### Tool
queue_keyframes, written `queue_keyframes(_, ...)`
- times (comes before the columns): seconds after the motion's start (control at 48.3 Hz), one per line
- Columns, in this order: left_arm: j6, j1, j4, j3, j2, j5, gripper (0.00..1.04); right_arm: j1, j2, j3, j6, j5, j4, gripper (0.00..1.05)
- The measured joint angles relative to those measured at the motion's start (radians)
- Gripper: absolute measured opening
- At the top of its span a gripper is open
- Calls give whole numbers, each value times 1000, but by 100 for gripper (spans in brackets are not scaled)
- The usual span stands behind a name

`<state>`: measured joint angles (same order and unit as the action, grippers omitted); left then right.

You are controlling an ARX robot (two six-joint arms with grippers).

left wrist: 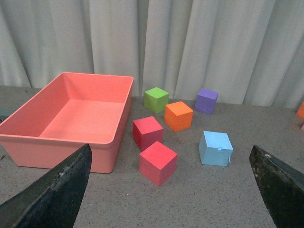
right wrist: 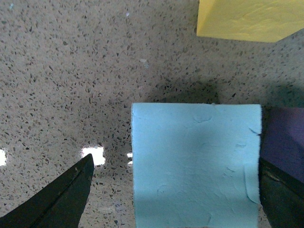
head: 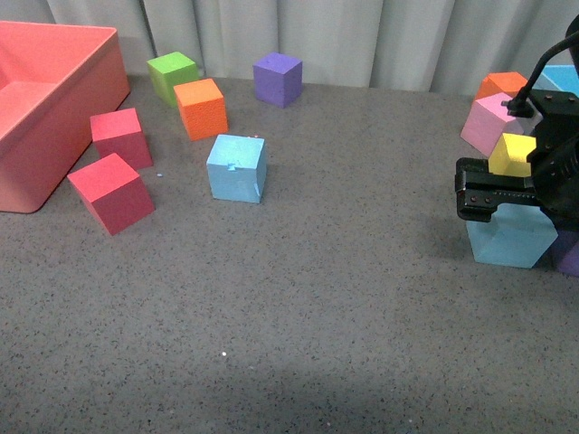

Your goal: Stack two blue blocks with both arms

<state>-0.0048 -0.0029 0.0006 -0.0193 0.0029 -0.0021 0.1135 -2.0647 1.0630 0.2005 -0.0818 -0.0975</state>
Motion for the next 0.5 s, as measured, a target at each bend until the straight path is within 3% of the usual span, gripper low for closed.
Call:
queue_keyframes(0.166, 0, 0, 0, 0, 0, 0, 98, 5, -69, 58, -10, -31, -50, 93)
queue_keyframes(0.373, 0, 0, 0, 0, 0, 0, 98, 2, -103, 94, 3, -37, -87, 60)
queue_keyframes(0.497, 0, 0, 0, 0, 0, 0, 98, 4, -95, 97, 14, -23, -88, 52)
